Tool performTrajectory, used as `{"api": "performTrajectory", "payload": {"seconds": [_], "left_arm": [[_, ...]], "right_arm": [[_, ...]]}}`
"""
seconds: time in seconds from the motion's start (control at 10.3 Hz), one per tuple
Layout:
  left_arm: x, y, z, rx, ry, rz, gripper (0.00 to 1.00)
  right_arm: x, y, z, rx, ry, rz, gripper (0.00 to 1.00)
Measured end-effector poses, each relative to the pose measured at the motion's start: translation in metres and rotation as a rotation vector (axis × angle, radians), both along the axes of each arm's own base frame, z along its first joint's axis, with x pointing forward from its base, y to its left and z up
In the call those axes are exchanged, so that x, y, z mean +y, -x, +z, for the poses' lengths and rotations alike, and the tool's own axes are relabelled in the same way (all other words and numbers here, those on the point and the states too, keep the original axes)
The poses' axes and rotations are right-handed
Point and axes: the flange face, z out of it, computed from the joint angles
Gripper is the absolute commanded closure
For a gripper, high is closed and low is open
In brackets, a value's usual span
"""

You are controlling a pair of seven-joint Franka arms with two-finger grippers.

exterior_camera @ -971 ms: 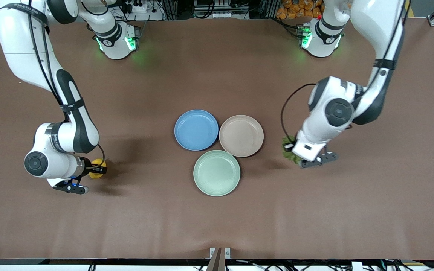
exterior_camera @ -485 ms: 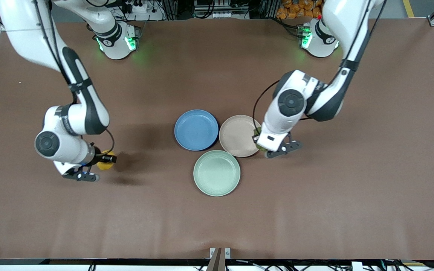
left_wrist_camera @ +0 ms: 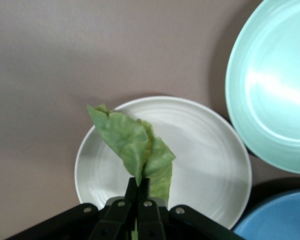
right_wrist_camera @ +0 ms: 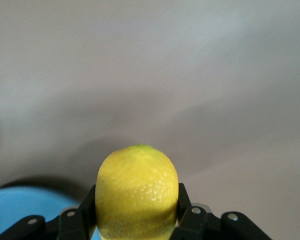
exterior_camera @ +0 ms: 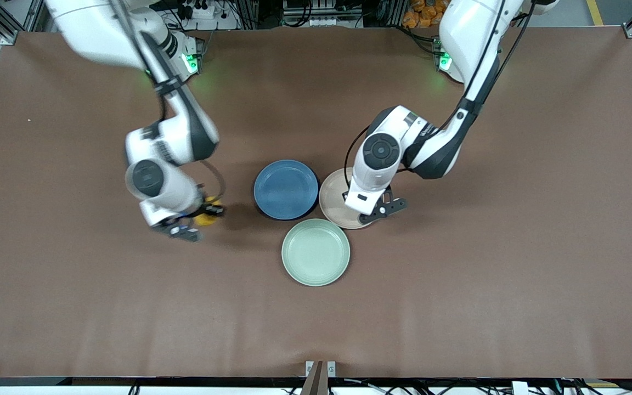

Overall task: Place lemon and lettuce in plates
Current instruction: 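Carry the lemon to the blue plate while the left gripper carries lettuce, then open the right gripper over the blue plate while the left gripper releases lettuce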

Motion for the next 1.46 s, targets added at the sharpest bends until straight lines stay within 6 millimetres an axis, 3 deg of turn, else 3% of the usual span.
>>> {"api": "performTrajectory", "payload": {"seconds": [0.19, 0.39, 0.49, 0.58, 0.78, 0.87, 0.97, 1.26, 1.46], "left_arm": [[-0.005, 0.004, -0.015, 0.015, -0.012, 0.002, 1.00], [-0.010, 0.006, -0.018, 0.016, -0.017, 0.030, 1.00], [-0.013, 0.007, -0.017, 0.014, -0.017, 0.039, 0.19], [-0.014, 0.008, -0.017, 0.014, -0.017, 0.041, 0.00], [-0.013, 0.005, -0.017, 0.010, -0.016, 0.044, 0.00], [-0.014, -0.003, -0.007, -0.011, -0.002, 0.051, 0.00], [-0.014, -0.017, 0.013, -0.048, 0.020, 0.063, 0.00], [0.021, -0.059, 0.098, -0.165, 0.072, 0.052, 0.00], [0.055, -0.071, 0.148, -0.194, 0.077, 0.034, 0.00]], "right_arm": [[0.049, 0.025, 0.000, 0.003, 0.005, -0.057, 1.00], [0.067, 0.035, -0.004, 0.023, -0.017, -0.115, 1.00], [0.076, 0.037, -0.006, 0.030, -0.026, -0.145, 1.00], [0.090, 0.040, -0.009, 0.033, -0.025, -0.174, 1.00], [0.121, 0.047, -0.020, 0.031, -0.016, -0.215, 1.00], [0.129, 0.048, -0.025, 0.032, -0.013, -0.221, 0.37], [0.131, 0.047, -0.029, 0.034, -0.011, -0.223, 0.00], [0.132, 0.046, -0.034, 0.037, -0.006, -0.222, 0.00], [0.129, 0.041, -0.031, 0.028, -0.008, -0.227, 0.00]]}}
